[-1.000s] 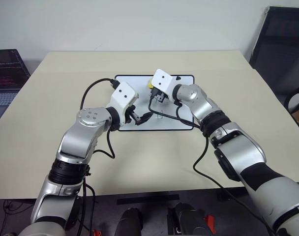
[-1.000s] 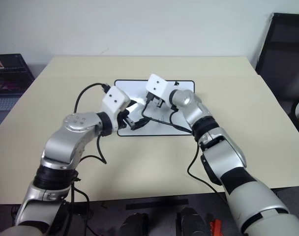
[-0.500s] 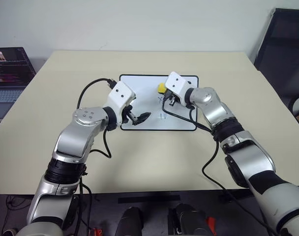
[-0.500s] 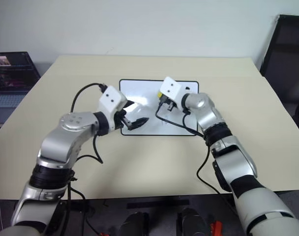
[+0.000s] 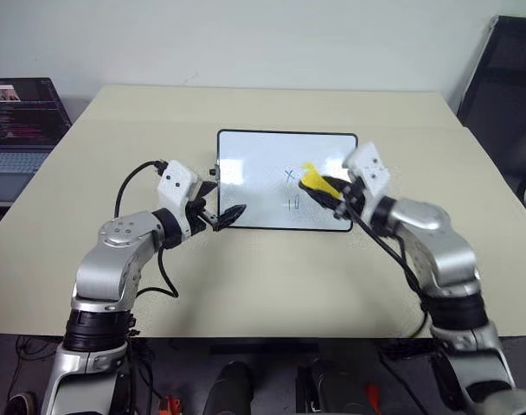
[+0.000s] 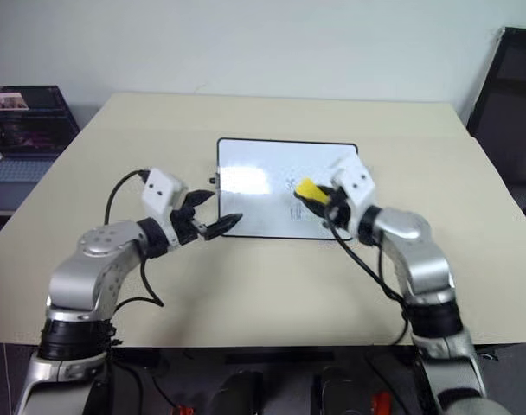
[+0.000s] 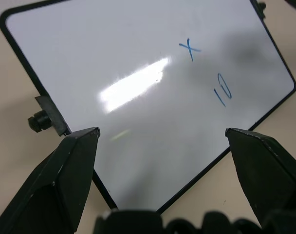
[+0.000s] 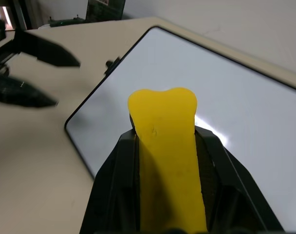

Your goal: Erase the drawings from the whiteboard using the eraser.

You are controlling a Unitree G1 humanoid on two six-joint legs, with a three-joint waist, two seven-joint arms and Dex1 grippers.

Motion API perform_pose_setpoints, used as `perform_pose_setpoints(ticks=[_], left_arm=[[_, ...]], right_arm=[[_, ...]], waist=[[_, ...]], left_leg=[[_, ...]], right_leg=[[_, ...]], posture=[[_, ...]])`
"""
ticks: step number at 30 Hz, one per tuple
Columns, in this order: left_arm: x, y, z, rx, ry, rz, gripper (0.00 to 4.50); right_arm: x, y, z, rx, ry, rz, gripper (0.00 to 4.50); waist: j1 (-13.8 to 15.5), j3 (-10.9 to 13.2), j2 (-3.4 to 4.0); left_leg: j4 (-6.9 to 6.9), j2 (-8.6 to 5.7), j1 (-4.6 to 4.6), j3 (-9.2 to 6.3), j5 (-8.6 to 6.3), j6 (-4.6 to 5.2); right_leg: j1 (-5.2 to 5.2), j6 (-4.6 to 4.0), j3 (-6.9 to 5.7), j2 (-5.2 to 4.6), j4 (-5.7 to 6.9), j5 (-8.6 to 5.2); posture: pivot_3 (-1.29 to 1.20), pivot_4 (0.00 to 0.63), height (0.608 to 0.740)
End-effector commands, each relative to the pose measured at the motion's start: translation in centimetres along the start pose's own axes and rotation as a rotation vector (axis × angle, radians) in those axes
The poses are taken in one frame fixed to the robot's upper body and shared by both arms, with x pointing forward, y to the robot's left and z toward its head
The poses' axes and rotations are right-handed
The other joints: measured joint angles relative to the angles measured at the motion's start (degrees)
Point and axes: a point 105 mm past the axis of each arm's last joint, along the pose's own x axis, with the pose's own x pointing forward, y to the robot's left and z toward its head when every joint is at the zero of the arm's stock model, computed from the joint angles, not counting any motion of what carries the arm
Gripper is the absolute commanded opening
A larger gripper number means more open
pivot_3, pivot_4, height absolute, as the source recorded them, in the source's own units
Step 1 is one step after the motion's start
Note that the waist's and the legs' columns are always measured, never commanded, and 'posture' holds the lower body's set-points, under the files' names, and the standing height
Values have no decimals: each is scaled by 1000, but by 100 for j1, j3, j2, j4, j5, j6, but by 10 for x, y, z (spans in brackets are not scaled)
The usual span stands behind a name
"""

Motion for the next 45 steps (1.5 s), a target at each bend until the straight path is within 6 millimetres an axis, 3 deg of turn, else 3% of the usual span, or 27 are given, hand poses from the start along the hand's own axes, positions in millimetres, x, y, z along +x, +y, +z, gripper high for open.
perform_pose_setpoints(ticks=[1,5,9,15,20,27,33,37,40,45], left_arm=[[-7,2,15,34,-76,8,4500],[-8,6,9,28,-79,7,4500],[-11,10,-4,26,-64,15,4500],[-8,12,-11,69,-16,3,4500],[0,7,-5,91,-14,-36,4500],[5,0,-1,126,-18,-75,4500],[2,-2,-2,134,-17,-80,4500],[4,-5,-2,126,-22,-92,4500],[6,-9,1,124,-29,-103,4500],[9,-12,3,126,-32,-114,4500]], right_arm=[[-23,6,8,-10,-42,-2,1122],[-35,16,-11,26,2,9,1122],[-27,18,-13,-6,17,-8,1122],[16,1,0,-159,28,-109,1122],[60,-13,12,-231,52,-136,1122],[99,-28,17,-329,122,-121,1122],[101,-36,-8,-417,245,-77,1122],[93,-24,-29,-477,322,35,1122],[93,-28,-25,-515,317,11,1122],[98,-52,0,-544,236,-155,1122]], waist=[[-3,0,-1],[-16,0,-1],[-67,-1,-1],[-109,-1,-3],[-108,0,-3],[-110,0,-3],[-110,0,-3],[-110,-1,-4],[-119,-1,-4],[-124,-1,-4]], left_leg=[[-1,1,2,2,0,0],[-2,8,12,6,0,0],[-2,8,15,14,0,0],[-1,7,15,11,1,0],[-3,2,11,12,1,0],[-11,1,5,9,0,1],[-11,-1,4,9,0,1],[-8,1,8,6,0,1],[-3,1,16,8,0,1],[5,4,21,9,3,1]], right_leg=[[0,4,2,1,0,-2],[4,11,4,9,0,-7],[4,12,11,10,1,-7],[2,12,9,12,1,-7],[1,-3,7,13,1,1],[-3,-14,2,10,-6,9],[-2,-15,2,6,-6,9],[1,-15,1,6,1,9],[2,-14,3,6,16,8],[2,-14,6,8,27,8]], posture=[[0,150,740],[0,150,740],[0,150,740],[0,150,740],[0,150,740],[0,150,740],[0,150,740],[0,150,740],[0,150,740],[0,150,740]])
